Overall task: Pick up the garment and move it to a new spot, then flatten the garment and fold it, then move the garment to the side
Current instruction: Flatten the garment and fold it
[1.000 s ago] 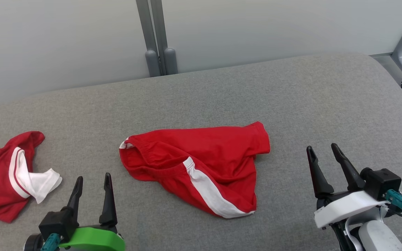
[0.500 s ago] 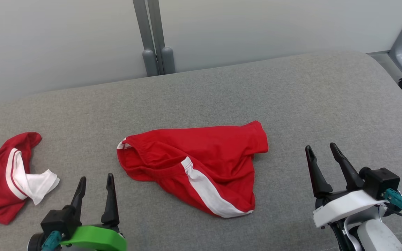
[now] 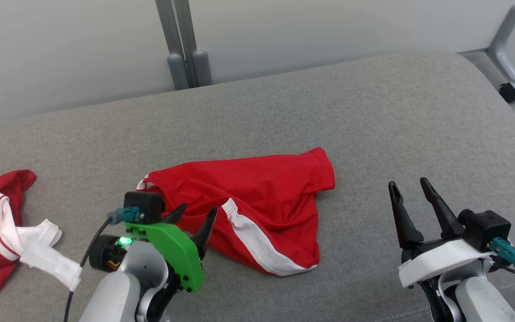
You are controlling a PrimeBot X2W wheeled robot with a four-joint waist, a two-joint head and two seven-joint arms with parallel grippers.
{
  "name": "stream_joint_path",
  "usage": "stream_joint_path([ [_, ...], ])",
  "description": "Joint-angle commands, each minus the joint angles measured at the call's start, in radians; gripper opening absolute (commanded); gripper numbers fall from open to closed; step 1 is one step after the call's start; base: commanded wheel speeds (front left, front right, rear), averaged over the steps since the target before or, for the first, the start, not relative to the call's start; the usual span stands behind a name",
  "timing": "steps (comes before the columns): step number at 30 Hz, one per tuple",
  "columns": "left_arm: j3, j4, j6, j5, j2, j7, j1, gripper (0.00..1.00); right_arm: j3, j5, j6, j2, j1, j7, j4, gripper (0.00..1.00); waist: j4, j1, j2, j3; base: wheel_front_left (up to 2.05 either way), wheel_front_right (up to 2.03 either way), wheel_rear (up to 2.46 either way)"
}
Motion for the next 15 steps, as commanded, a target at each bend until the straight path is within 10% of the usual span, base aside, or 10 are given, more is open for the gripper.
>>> stream_joint_path([
  [1, -0.017, -0.006, -0.004, -0.016, 0.014, 0.045, -0.032, 1.0, 0.001, 0.005, 0.0, 0.0, -0.013, -0.002, -0.002, 1.0, -0.013, 0.0, 0.0, 0.017, 0.0, 0.0, 0.0],
  [15, -0.149, 0.137, -0.011, -0.082, 0.043, 0.258, -0.23, 1.0, 0.012, 0.002, 0.0, -0.007, -0.038, -0.002, 0.001, 1.0, -0.061, 0.0, 0.0, 0.085, 0.0, 0.0, 0.0],
])
